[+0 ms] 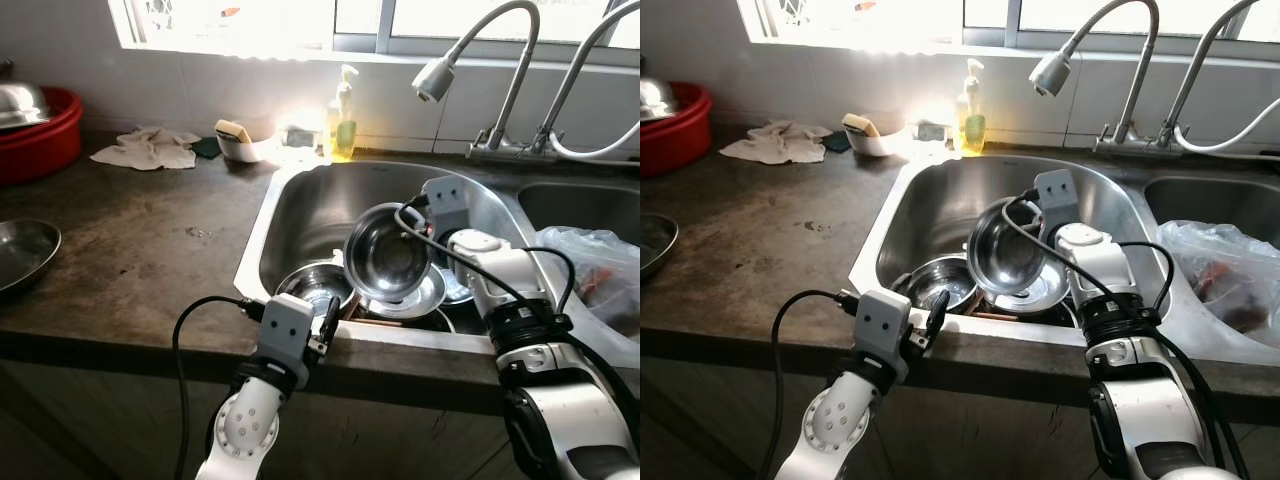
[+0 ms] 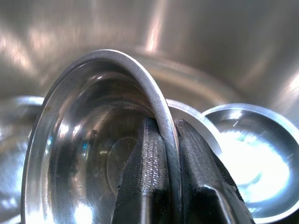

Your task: Kitchen organization

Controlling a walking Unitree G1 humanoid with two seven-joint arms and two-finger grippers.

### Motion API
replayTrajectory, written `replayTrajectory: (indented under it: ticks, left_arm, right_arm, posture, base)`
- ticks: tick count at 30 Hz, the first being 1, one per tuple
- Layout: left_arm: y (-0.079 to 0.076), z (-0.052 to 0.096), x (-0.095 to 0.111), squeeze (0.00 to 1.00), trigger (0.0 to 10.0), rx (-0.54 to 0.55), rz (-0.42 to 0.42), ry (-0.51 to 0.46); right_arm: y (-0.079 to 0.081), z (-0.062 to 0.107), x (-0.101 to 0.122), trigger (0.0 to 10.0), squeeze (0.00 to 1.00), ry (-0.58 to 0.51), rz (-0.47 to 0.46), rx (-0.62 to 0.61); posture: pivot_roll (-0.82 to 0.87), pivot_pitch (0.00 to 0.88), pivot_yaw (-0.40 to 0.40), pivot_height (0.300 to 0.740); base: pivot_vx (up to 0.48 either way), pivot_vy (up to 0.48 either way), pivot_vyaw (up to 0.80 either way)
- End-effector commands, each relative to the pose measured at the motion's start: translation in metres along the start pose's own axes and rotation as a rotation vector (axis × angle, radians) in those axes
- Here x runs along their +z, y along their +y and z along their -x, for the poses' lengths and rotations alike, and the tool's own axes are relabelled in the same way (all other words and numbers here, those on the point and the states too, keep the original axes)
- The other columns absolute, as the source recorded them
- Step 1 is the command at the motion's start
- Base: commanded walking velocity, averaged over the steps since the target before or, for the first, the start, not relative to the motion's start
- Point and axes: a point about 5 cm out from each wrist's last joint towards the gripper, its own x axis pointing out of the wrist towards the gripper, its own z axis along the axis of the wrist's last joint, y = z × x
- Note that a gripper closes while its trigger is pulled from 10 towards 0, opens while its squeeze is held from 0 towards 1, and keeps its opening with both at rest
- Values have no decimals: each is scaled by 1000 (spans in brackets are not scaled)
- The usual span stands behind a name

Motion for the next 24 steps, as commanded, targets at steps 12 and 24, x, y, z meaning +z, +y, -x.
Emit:
replayTrajectory:
  ticks: [12,24]
  left_arm:
    - [4,2,2,0,10000,-17,-20,9]
    - [8,-5,2,0,10000,1,-29,4]
  right_arm:
    - [6,-2,4,10000,1000,-43,3,70]
    - [-3,26,25,10000,0,-300,26,-62]
  posture:
    - [211,91,-67,740]
    - [201,67,-63,740]
  base:
    - [0,0,0]
    - [0,0,0]
